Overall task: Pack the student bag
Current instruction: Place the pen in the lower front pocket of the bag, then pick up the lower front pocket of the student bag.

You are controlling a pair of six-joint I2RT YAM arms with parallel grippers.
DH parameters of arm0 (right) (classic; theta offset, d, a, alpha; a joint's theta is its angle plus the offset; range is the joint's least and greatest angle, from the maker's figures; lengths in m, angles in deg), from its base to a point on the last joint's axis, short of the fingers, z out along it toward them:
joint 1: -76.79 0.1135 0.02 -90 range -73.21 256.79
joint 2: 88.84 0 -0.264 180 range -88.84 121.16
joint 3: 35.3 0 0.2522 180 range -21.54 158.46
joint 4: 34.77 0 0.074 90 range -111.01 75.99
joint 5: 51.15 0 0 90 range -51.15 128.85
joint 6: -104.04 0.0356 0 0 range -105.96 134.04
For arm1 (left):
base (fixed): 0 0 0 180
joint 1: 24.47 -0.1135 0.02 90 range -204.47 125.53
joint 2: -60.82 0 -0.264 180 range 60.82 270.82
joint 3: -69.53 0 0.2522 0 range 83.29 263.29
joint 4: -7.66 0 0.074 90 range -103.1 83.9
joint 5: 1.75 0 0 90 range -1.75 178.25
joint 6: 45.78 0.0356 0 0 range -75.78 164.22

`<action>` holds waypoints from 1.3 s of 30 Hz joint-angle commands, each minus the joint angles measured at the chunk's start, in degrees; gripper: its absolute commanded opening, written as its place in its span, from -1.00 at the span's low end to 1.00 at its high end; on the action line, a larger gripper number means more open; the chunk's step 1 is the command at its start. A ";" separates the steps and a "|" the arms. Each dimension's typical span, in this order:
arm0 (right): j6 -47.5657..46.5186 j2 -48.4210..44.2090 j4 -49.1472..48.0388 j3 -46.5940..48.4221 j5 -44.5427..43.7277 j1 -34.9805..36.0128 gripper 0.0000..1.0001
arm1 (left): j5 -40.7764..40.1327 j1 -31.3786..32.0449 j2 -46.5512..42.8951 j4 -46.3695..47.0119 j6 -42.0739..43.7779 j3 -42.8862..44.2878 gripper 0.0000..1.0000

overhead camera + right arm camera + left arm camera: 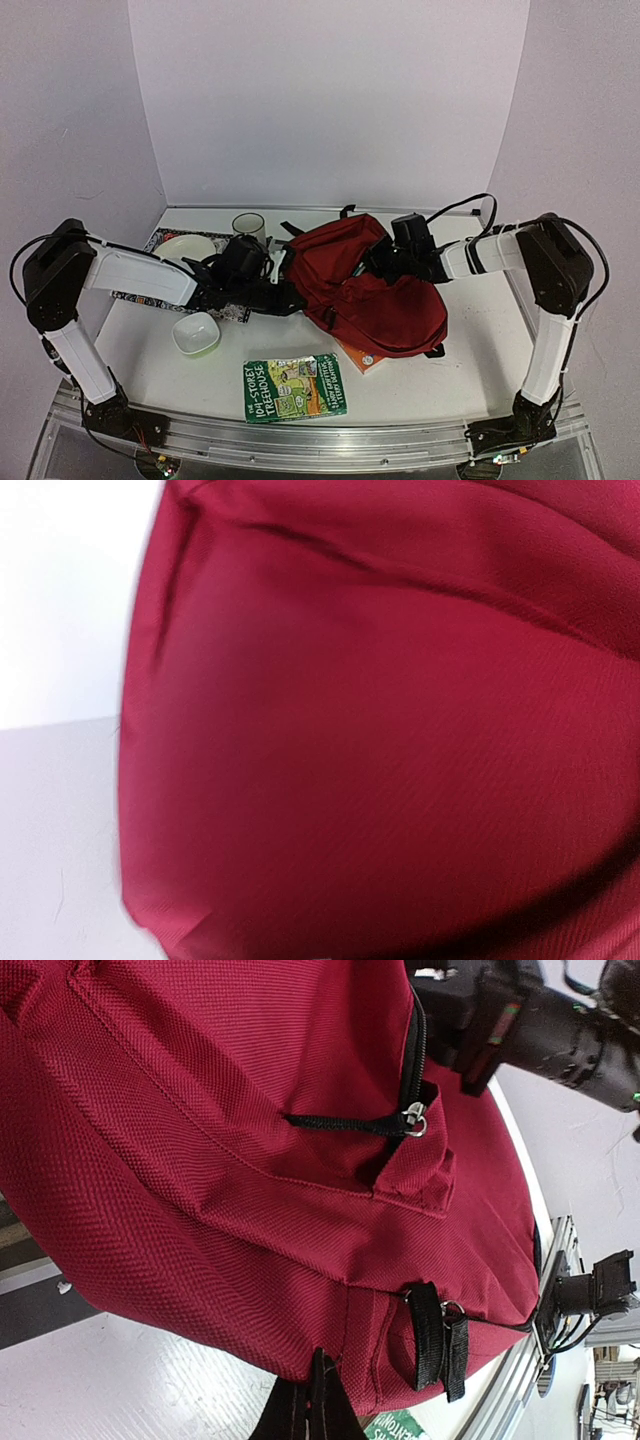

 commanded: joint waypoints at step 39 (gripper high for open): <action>-67.90 -0.37 60.90 31.16 -14.12 17.68 0.17 | 0.39 0.74 -4.08 6.35 -2.52 -3.39 -1.00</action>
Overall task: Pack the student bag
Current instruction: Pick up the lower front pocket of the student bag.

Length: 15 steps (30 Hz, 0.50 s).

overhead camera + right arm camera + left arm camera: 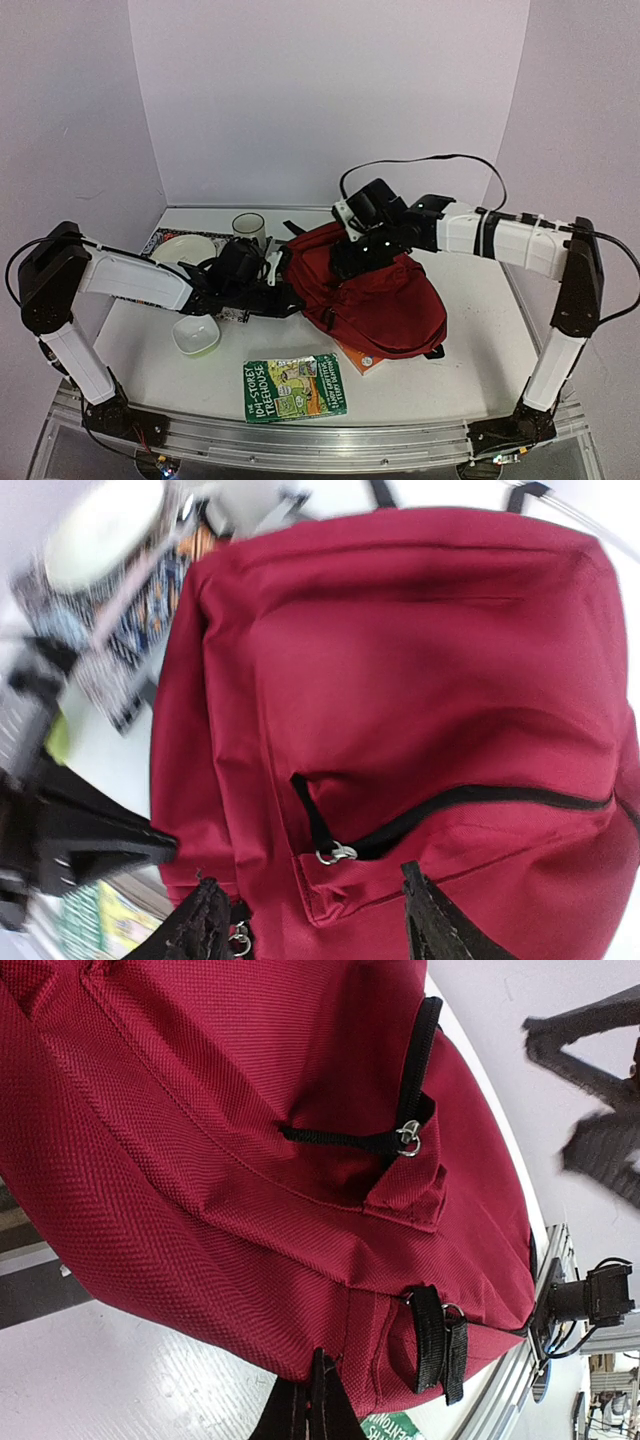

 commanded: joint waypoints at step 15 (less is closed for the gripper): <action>-22.30 21.57 25.46 26.01 -7.11 4.32 -0.27 | 1.83 0.26 -3.48 7.40 -0.80 -2.82 -1.00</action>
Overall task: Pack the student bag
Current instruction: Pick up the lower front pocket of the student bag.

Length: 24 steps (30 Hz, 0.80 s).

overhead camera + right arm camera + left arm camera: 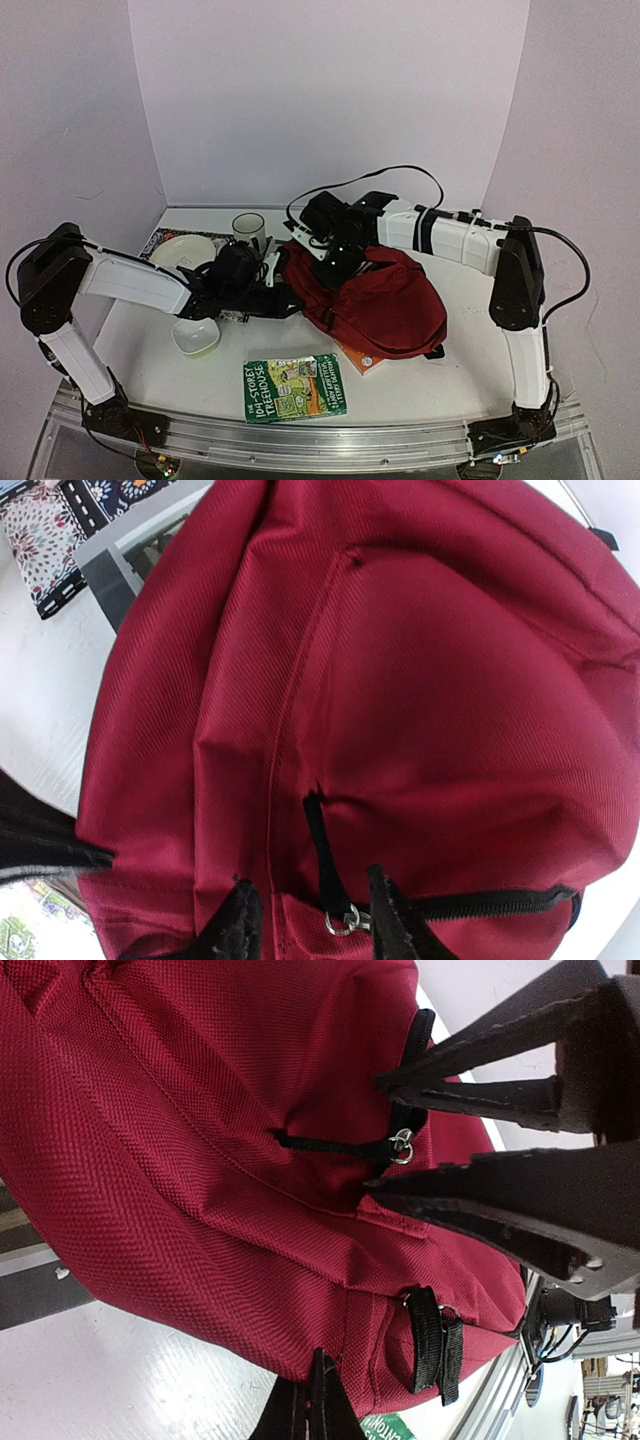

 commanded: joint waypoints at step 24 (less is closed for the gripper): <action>3.14 1.08 4.28 4.00 -13.30 0.67 -1.00 | -0.29 0.25 -5.26 2.89 1.40 -4.16 -1.00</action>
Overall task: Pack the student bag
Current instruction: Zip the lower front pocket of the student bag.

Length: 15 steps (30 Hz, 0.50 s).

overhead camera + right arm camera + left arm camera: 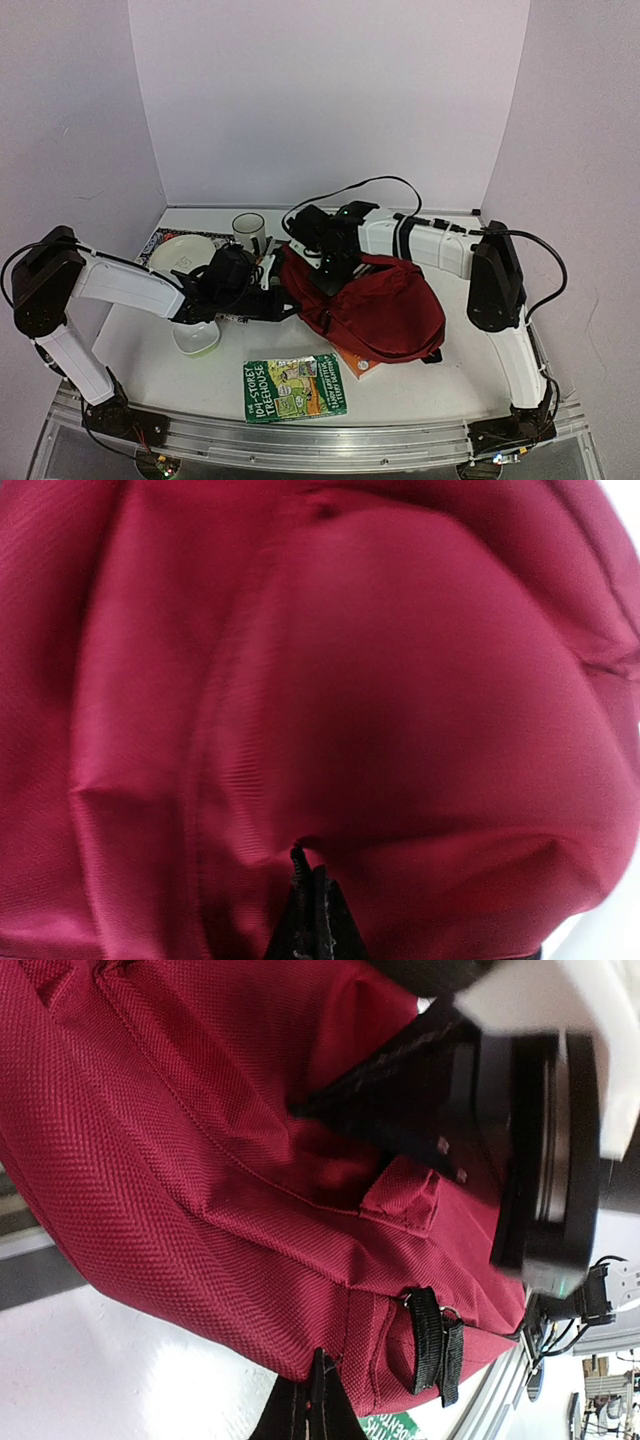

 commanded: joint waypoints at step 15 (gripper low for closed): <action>18.84 -28.35 -27.34 -35.43 3.89 -8.58 -1.00 | -1.93 0.26 -3.23 1.78 -0.13 -5.07 -1.00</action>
